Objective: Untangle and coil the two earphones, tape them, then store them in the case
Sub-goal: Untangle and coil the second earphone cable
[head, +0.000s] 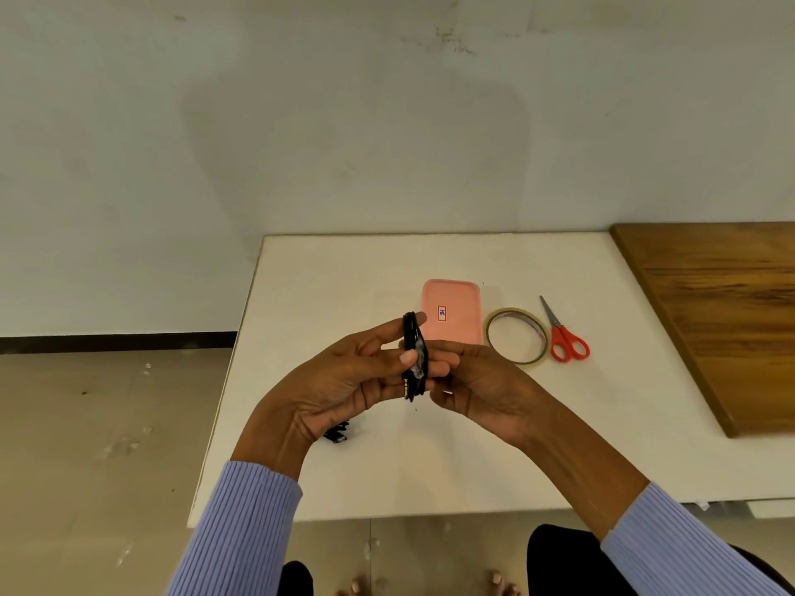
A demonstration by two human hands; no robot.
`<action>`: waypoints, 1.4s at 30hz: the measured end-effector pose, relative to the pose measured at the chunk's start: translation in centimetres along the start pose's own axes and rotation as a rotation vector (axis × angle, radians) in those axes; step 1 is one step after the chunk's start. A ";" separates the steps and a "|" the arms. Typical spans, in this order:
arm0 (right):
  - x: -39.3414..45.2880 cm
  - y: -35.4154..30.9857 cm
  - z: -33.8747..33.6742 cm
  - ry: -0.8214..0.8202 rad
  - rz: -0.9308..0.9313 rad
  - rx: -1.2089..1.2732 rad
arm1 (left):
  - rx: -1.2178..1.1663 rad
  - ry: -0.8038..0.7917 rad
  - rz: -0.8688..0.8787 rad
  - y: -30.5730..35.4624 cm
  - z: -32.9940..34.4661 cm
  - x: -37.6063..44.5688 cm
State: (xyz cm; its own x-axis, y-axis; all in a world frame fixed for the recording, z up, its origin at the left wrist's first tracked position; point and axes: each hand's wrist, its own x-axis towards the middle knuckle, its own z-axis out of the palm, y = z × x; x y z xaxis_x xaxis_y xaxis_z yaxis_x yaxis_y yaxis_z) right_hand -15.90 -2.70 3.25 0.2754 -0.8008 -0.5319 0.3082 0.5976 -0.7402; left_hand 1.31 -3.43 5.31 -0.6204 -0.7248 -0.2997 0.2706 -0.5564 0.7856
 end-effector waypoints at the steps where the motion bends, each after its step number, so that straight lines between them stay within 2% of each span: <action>1: 0.0 0.0 0.0 0.024 -0.004 -0.039 | -0.009 0.009 -0.005 -0.1 0.0 0.1; 5: 0.1 0.2 -0.3 0.120 -0.044 -0.159 | -0.038 0.090 0.000 -0.2 -0.3 0.7; 9: 0.0 0.5 -0.3 0.202 -0.101 -0.119 | -0.066 0.217 0.005 -0.7 -0.5 1.3; 15: 0.6 0.9 0.1 0.406 -0.390 -0.217 | 0.065 0.523 0.086 -1.9 -0.2 2.2; 18: 0.9 0.9 0.4 0.492 -0.488 -0.272 | 0.151 0.602 0.114 -2.4 0.0 2.6; 21: 1.0 1.0 0.6 0.527 -0.560 -0.324 | 0.145 0.611 0.111 -2.7 0.2 2.9; 25: 1.1 1.3 0.9 0.487 -0.583 -0.396 | 0.102 0.581 0.096 -2.9 0.3 3.1; 36: 1.2 2.2 1.5 0.319 -0.686 -0.847 | -0.098 0.519 0.044 -3.5 -0.1 3.4; 42: 1.1 1.8 1.3 0.305 -0.753 -0.901 | -0.170 0.420 0.029 -2.9 0.0 3.1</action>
State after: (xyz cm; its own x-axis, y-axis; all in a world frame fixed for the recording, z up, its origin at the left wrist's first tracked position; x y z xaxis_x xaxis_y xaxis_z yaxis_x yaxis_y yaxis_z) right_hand -13.80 -2.45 1.85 0.0368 -0.9848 0.1700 -0.4782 -0.1667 -0.8623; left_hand -1.33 -4.05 2.11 -0.2679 -0.8237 -0.4997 0.4223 -0.5666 0.7075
